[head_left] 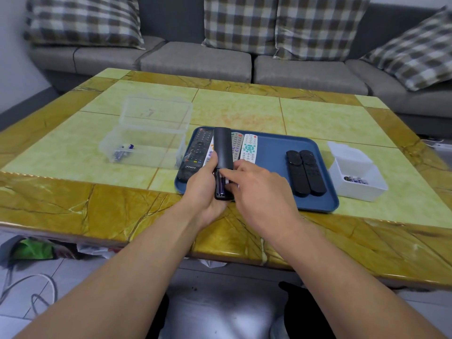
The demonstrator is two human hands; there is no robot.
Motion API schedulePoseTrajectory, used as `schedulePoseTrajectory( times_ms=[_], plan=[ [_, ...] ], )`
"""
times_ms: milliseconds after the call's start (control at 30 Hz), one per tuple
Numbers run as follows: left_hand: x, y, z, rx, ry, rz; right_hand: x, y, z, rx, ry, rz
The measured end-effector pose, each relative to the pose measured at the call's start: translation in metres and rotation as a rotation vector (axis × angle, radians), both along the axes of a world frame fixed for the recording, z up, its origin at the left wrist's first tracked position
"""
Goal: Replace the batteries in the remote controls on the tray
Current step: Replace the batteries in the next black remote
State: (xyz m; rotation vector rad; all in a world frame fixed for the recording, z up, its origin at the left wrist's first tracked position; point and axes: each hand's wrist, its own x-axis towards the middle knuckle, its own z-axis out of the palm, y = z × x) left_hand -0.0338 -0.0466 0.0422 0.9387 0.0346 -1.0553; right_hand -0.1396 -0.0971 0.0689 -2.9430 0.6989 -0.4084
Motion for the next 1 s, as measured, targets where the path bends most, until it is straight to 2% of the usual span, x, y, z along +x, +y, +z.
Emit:
schedulePoseTrajectory(
  times_ms=[133,233,367,467,533,633,767,800,933,1000],
  plan=[
    [0.006,-0.002,-0.005,-0.008,-0.031,-0.021,-0.002,0.006,-0.007,-0.048,0.059,-0.004],
    [0.010,-0.004,-0.001,-0.004,-0.051,-0.028,-0.003,0.007,-0.007,0.024,-0.010,0.026],
    [0.009,-0.007,-0.001,0.028,-0.105,0.055,-0.007,-0.008,0.000,0.591,-0.194,-0.050],
    [0.009,-0.008,-0.004,0.030,-0.177,0.089,-0.012,-0.020,-0.001,0.962,-0.234,-0.147],
    [0.011,-0.008,-0.006,0.025,-0.180,0.089,-0.013,-0.021,-0.002,1.136,-0.293,-0.141],
    [0.010,-0.009,-0.006,0.017,-0.137,0.059,-0.015,-0.023,-0.002,1.254,-0.462,-0.084],
    [0.007,-0.010,-0.002,-0.004,-0.125,0.036,-0.018,-0.026,-0.001,1.241,-0.547,-0.077],
    [0.006,-0.010,0.000,-0.012,-0.128,0.031,-0.018,-0.027,-0.002,1.178,-0.535,-0.098],
    [0.000,-0.009,0.004,-0.020,-0.123,0.000,-0.017,-0.031,-0.009,0.699,-0.424,-0.149],
    [-0.003,-0.010,0.004,-0.003,-0.111,-0.019,-0.016,-0.029,-0.010,0.624,-0.452,-0.130]
  ],
)
